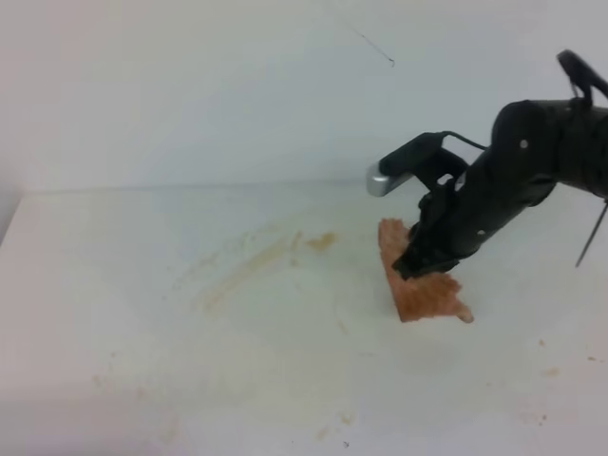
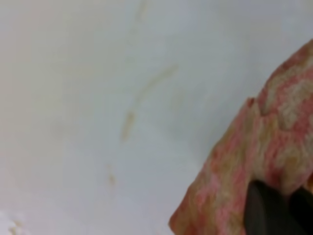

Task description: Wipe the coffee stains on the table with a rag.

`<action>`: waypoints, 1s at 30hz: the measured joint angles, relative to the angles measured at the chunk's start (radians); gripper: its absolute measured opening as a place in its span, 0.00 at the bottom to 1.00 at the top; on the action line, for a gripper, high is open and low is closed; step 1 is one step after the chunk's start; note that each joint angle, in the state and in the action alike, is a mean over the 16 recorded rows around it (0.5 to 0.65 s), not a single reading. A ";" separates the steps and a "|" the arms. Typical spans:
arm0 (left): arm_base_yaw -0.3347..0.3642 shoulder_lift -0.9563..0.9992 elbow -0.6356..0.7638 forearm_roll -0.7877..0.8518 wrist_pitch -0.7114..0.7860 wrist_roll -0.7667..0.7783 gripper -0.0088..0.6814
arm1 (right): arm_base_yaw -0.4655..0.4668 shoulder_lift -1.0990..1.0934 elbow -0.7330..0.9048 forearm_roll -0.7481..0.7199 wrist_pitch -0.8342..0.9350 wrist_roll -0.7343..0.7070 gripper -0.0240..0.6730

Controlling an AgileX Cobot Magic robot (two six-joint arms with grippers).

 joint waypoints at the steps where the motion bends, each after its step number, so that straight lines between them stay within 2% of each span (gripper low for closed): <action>1: 0.000 0.000 0.000 0.000 0.000 0.000 0.01 | -0.013 -0.017 0.021 0.002 -0.011 0.002 0.08; 8: 0.000 0.002 -0.002 0.000 0.001 0.000 0.01 | -0.091 -0.109 0.178 0.022 -0.077 0.005 0.08; 14: 0.000 0.002 -0.002 0.000 0.001 0.000 0.01 | -0.122 -0.139 0.259 0.036 -0.116 0.006 0.10; 25: 0.000 0.002 -0.002 0.000 0.001 0.000 0.01 | -0.125 -0.178 0.263 0.057 -0.105 0.014 0.37; 30: 0.000 0.002 -0.002 0.000 0.001 0.000 0.01 | -0.125 -0.261 0.251 0.058 -0.069 0.019 0.38</action>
